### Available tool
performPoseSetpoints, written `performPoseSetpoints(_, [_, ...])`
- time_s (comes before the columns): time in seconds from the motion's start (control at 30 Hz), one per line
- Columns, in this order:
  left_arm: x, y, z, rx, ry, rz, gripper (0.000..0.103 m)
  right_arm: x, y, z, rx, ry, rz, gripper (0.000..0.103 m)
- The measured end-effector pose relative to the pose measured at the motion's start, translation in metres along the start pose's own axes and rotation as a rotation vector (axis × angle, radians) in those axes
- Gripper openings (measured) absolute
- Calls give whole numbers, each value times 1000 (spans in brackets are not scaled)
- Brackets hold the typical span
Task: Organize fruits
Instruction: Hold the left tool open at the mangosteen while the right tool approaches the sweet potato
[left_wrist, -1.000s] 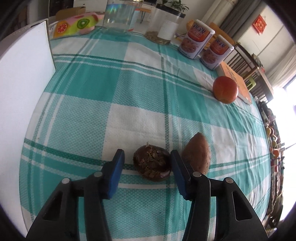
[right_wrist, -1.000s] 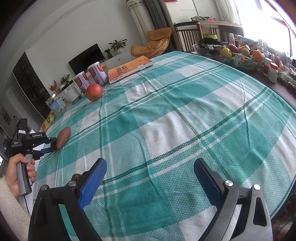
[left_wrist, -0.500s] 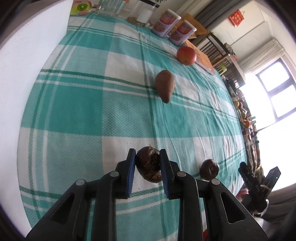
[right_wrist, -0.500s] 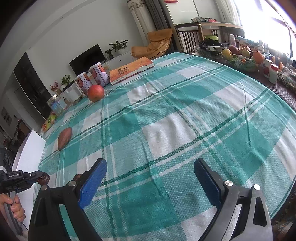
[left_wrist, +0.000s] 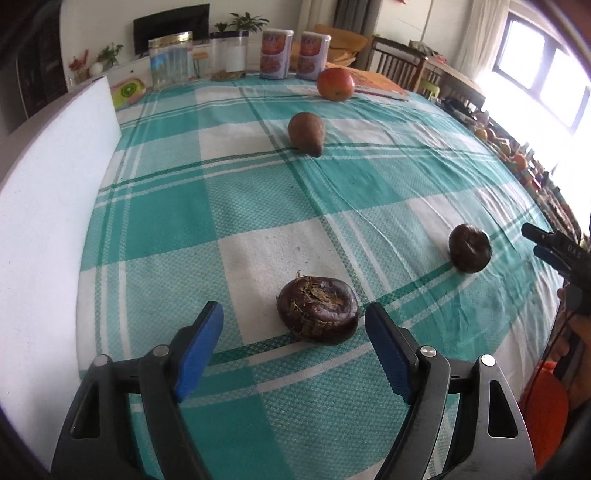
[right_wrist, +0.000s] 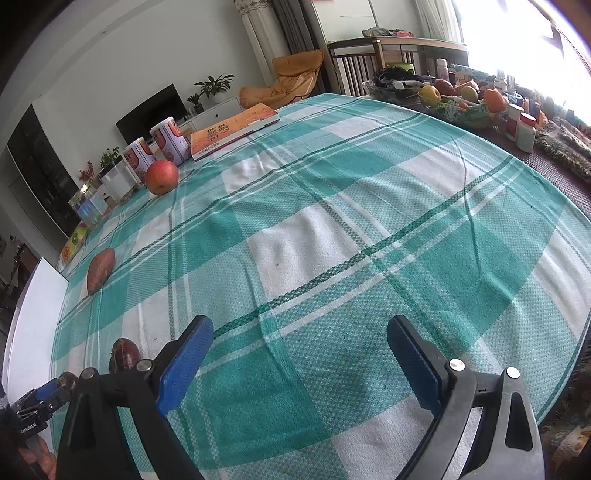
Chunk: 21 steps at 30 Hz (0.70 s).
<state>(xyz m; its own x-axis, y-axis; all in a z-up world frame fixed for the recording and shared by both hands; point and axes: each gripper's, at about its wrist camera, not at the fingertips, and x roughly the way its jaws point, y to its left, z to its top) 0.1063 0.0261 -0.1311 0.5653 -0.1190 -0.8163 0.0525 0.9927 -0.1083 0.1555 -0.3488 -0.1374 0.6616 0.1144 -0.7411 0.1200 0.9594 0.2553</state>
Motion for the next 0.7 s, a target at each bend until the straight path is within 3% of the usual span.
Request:
performPoseSetpoints(0.13, [10, 0, -2, 2, -22, 49, 83, 4, -3, -2, 7, 12, -16, 95])
performPoseSetpoints(0.23, [12, 0, -7, 46, -52, 87, 90, 4, -4, -3, 7, 17, -25, 95])
performPoseSetpoints(0.7, [15, 0, -6, 36, -46, 99, 96, 26, 20, -1, -136, 70, -189, 103])
